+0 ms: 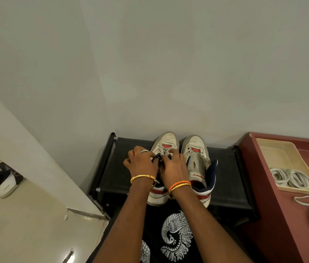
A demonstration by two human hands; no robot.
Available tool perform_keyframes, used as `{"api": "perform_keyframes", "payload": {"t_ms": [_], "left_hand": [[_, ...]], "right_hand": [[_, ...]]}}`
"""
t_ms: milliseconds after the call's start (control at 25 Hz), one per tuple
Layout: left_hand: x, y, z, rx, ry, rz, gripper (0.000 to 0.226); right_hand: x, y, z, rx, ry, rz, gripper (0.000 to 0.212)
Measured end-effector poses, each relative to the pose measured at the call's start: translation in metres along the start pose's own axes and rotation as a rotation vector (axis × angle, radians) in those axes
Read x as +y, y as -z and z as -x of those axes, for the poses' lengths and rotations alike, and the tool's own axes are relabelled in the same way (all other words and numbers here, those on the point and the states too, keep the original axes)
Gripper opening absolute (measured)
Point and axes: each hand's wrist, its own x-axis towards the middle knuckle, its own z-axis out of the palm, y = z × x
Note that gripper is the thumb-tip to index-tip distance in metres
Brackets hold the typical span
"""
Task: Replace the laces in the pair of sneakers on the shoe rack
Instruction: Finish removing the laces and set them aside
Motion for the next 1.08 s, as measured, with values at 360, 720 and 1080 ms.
{"api": "perform_keyframes", "payload": {"t_ms": [360, 720, 1080], "left_hand": [[0.004, 0.005, 0.008, 0.029, 0.076, -0.112, 0.027], [0.001, -0.003, 0.006, -0.016, 0.087, -0.043, 0.027], [0.000, -0.007, -0.001, -0.043, 0.050, -0.074, 0.028]], "right_hand": [[0.012, 0.012, -0.026, 0.238, -0.231, -0.330, 0.018], [0.011, 0.021, -0.036, -0.093, -0.197, -0.557, 0.028], [0.012, 0.033, -0.025, 0.028, -0.185, -0.740, 0.023]]}}
